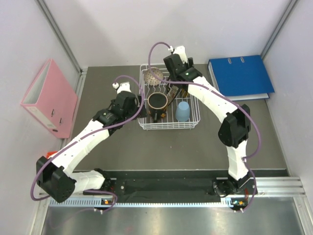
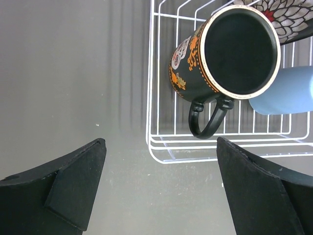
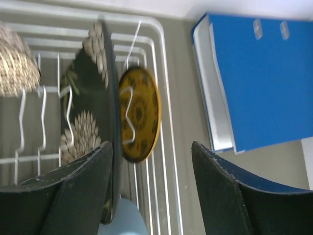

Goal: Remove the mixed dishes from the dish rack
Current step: Pick up the plate from the dish rack.

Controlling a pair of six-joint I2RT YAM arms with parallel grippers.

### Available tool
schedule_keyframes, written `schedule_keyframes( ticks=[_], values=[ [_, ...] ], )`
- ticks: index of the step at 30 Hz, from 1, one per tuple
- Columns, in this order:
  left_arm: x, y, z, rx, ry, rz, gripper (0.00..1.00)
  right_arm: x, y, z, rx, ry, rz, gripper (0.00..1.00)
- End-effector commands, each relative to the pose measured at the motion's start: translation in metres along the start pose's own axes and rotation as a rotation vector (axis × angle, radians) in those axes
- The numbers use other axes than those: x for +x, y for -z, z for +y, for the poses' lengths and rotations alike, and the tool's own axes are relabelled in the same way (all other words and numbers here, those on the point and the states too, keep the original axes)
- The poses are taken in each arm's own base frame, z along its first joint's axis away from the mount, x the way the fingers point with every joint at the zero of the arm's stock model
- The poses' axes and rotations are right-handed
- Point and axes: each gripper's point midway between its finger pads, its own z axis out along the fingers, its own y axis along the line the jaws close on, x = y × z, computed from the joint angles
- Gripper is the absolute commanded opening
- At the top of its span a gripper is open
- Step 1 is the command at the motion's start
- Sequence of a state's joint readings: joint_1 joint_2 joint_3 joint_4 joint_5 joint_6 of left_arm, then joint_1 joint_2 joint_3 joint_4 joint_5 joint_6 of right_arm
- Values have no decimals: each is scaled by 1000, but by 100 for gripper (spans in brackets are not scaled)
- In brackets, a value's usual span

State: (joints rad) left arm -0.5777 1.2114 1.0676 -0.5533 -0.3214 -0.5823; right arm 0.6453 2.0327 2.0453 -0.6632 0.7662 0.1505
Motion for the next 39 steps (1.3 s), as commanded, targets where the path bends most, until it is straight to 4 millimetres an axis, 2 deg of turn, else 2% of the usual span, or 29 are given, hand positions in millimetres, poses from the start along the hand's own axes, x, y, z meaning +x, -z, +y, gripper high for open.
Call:
schedule_keyframes(
  ticks=[1,9,16,23,33,36,38,39],
  values=[
    [4,0,0,9,23,7,99,5,13,0,-48,-51,3,64],
    [12,-3,1,13,32,19,99,34,19,18,-93,-65,21,63],
    [15,-4,0,16,45,22,99,34,18,25,-117,-142,-19,56],
    [16,-3,2,19,60,9,99,40,14,36,-151,-234,-41,41],
    [17,-2,3,19,74,5,99,55,1,44,-134,-295,-64,36],
    [20,-3,5,15,78,8,99,58,-4,43,-111,-297,-74,18],
    [20,-3,6,12,77,8,99,57,-5,42,-105,-311,-85,0],
    [20,-3,6,9,78,8,99,58,-5,42,-100,-309,-86,0]
  ],
)
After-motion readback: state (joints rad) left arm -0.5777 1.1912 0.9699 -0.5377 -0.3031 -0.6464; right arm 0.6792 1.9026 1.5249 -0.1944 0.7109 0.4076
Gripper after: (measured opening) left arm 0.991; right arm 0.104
